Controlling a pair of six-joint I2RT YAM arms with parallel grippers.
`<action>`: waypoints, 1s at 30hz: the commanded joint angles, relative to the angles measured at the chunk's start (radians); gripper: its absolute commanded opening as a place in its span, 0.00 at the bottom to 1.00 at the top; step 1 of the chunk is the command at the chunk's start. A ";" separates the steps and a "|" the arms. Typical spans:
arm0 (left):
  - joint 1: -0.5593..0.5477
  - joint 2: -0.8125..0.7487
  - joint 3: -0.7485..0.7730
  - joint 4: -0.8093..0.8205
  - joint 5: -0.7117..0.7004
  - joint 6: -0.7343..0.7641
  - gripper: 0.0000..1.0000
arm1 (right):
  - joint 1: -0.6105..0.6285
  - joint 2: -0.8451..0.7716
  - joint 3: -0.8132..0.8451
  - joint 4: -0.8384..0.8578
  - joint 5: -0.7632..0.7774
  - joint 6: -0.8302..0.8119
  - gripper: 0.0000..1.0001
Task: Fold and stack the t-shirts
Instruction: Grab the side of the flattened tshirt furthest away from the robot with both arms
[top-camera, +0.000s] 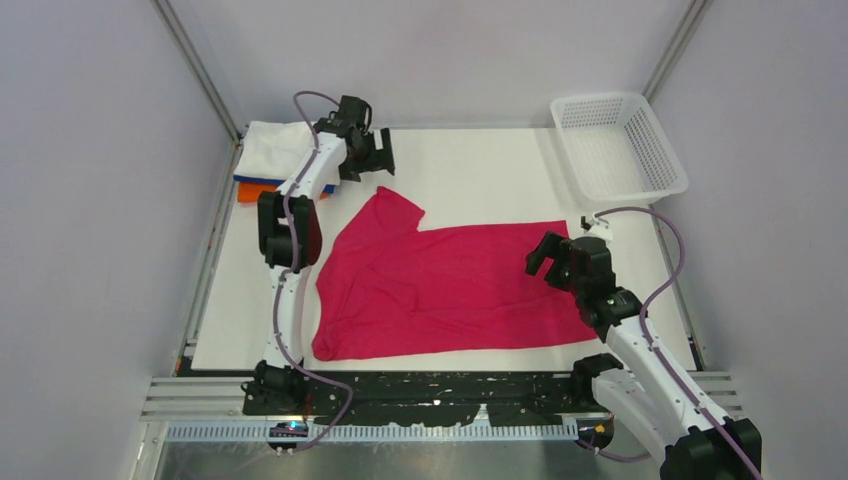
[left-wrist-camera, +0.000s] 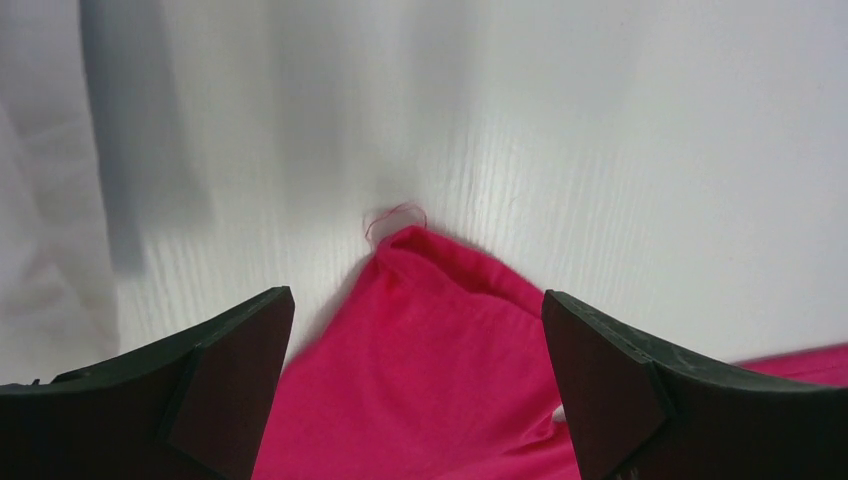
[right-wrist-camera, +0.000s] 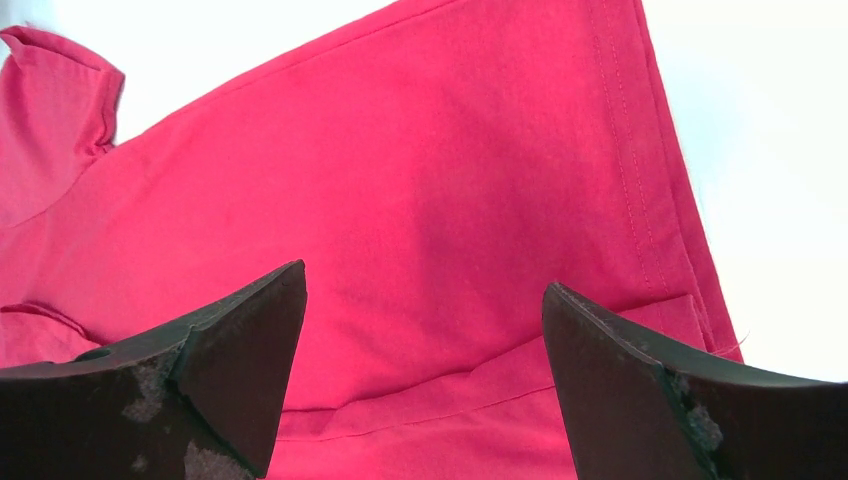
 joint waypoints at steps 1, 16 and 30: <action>0.017 0.111 0.154 -0.087 0.121 0.012 1.00 | -0.003 0.017 0.017 0.064 -0.005 -0.023 0.95; 0.018 0.105 0.067 -0.044 0.212 -0.035 0.89 | -0.006 -0.008 0.006 0.070 0.006 -0.041 0.95; -0.008 0.089 0.046 -0.124 0.204 -0.008 0.73 | -0.010 -0.030 0.005 0.071 0.011 -0.056 0.95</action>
